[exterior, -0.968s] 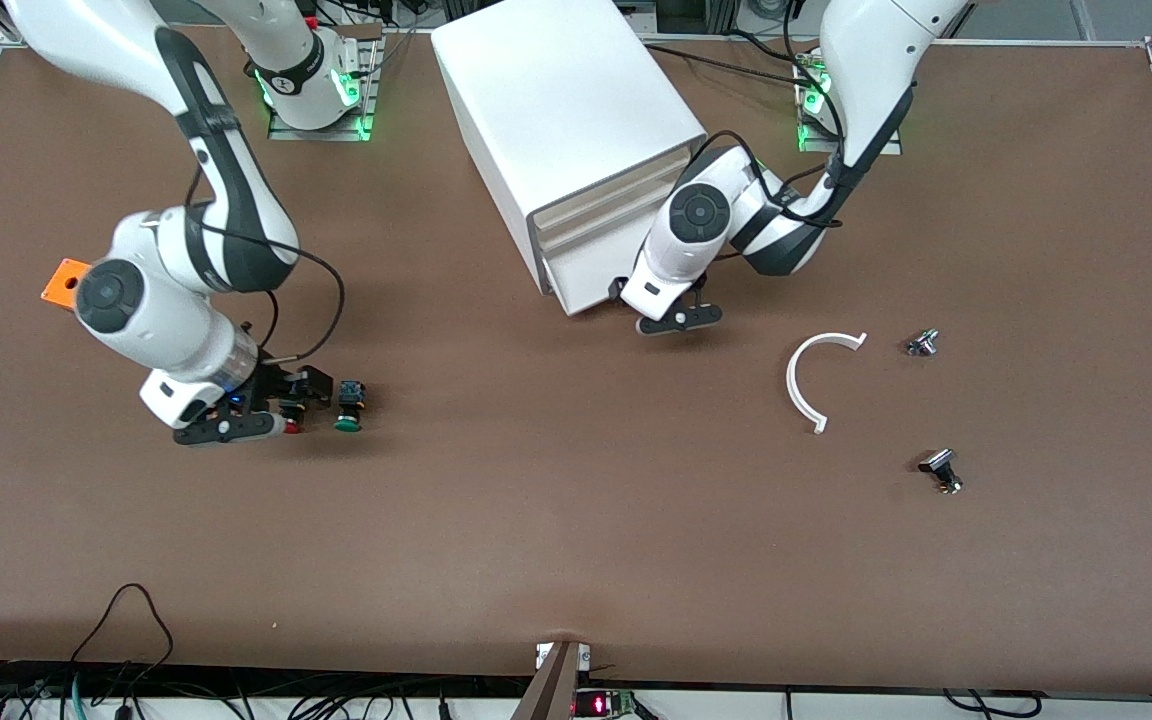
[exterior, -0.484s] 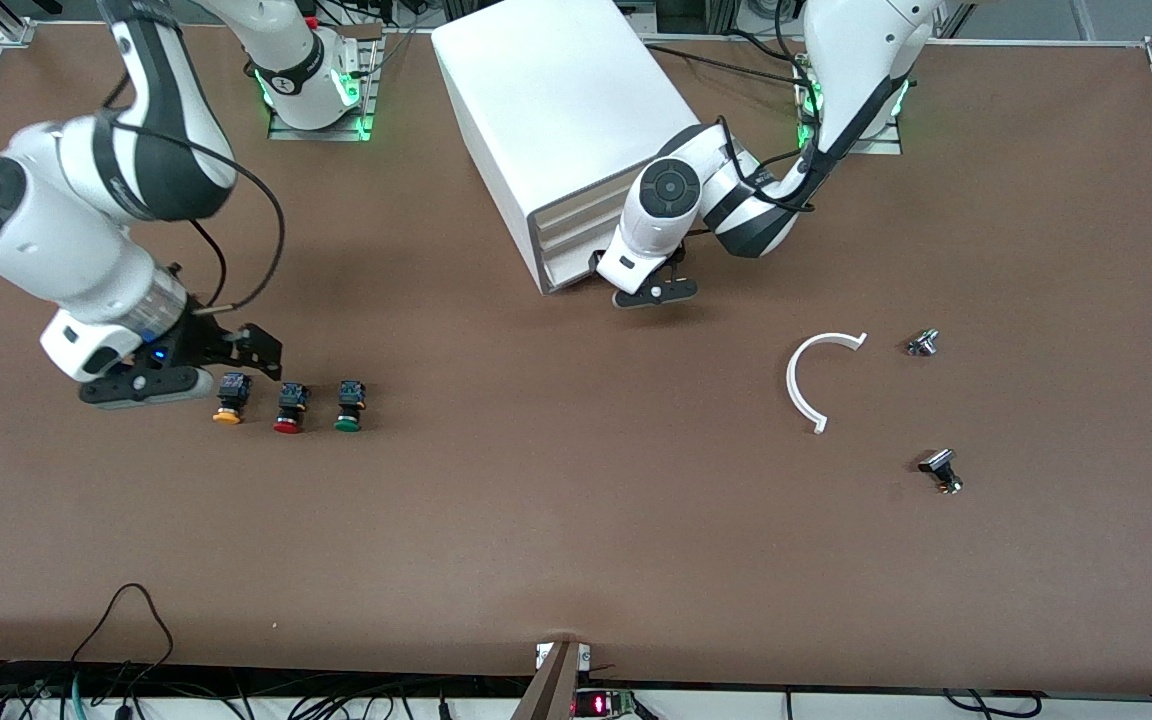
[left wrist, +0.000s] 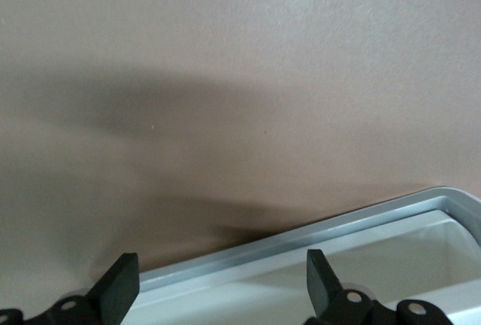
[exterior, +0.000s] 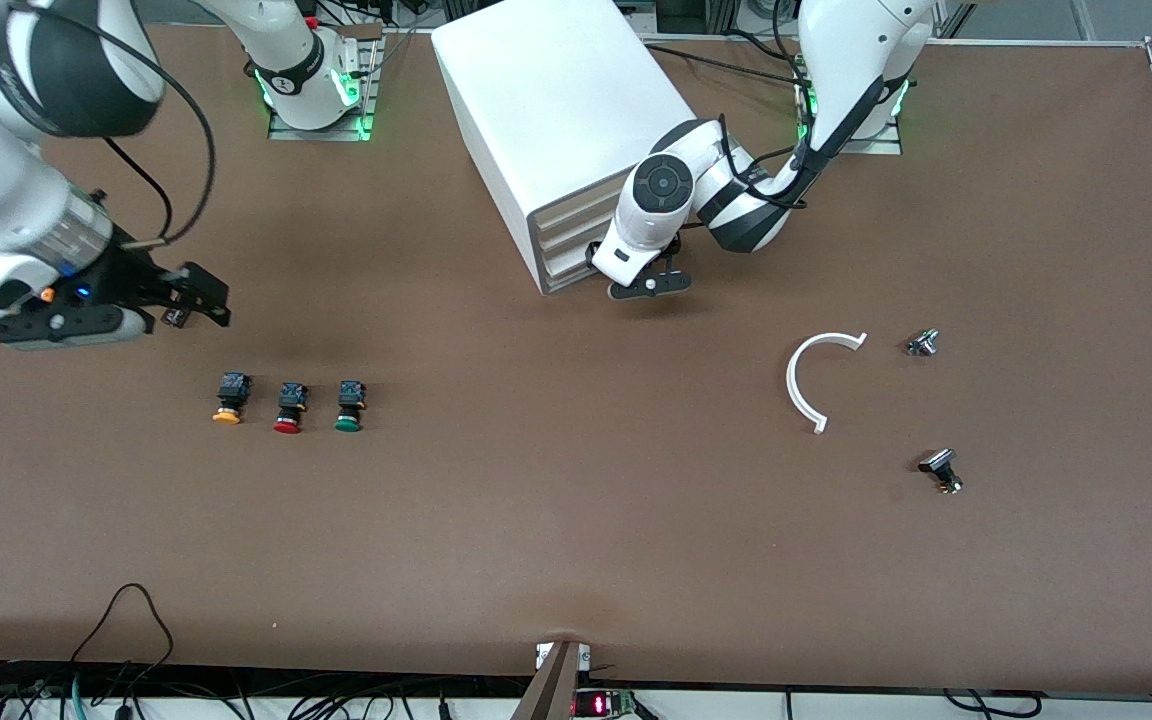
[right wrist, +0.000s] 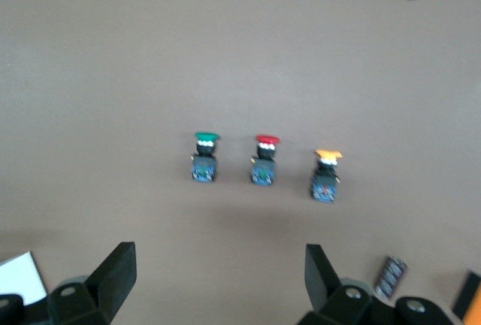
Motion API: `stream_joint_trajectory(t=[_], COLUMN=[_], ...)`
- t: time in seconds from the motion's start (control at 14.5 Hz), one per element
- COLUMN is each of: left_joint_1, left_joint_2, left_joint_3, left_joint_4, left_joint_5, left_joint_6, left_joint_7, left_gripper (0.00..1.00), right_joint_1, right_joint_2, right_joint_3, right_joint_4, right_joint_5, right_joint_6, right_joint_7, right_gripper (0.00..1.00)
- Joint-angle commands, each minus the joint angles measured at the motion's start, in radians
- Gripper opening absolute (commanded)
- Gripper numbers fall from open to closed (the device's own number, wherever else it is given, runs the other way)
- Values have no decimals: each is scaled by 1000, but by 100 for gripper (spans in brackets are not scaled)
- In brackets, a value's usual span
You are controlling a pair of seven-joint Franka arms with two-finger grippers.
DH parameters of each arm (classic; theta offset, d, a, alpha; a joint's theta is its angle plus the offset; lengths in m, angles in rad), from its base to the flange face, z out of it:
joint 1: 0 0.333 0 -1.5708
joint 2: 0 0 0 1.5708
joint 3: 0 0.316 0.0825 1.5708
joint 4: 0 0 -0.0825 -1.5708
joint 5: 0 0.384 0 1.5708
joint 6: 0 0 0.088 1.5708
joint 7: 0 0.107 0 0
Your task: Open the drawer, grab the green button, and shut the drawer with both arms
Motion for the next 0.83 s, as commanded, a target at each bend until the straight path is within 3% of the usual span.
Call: stream_joint_trajectory(t=[0.0, 0.21, 0.41, 0.62, 0.76], left_joint_1=[-2, -2, 2, 22, 63], left_joint_2=[-5, -5, -5, -31, -83], left_joint_3=[-7, -7, -7, 1, 10], left_joint_4=[-3, -3, 6, 35, 82], left_joint_5=[-40, -43, -45, -37, -29], left_joint_6=[-31, -35, -38, -70, -179], left_joint_7=[-7, -7, 3, 9, 43], left_gripper=[98, 98, 98, 99, 99], right_joint_1=[-86, -175, -188, -185, -185], right_joint_2=[-51, -91, -105, -102, -103], right_joint_3=[60, 145, 147, 156, 155], right_joint_4=[24, 25, 65, 163, 174], right_joint_5=[-18, -20, -21, -87, -86], right_joint_6=[-87, -126, -199, -289, -328], right_joint_7=[22, 26, 41, 63, 69], right_gripper=[99, 99, 99, 99, 99])
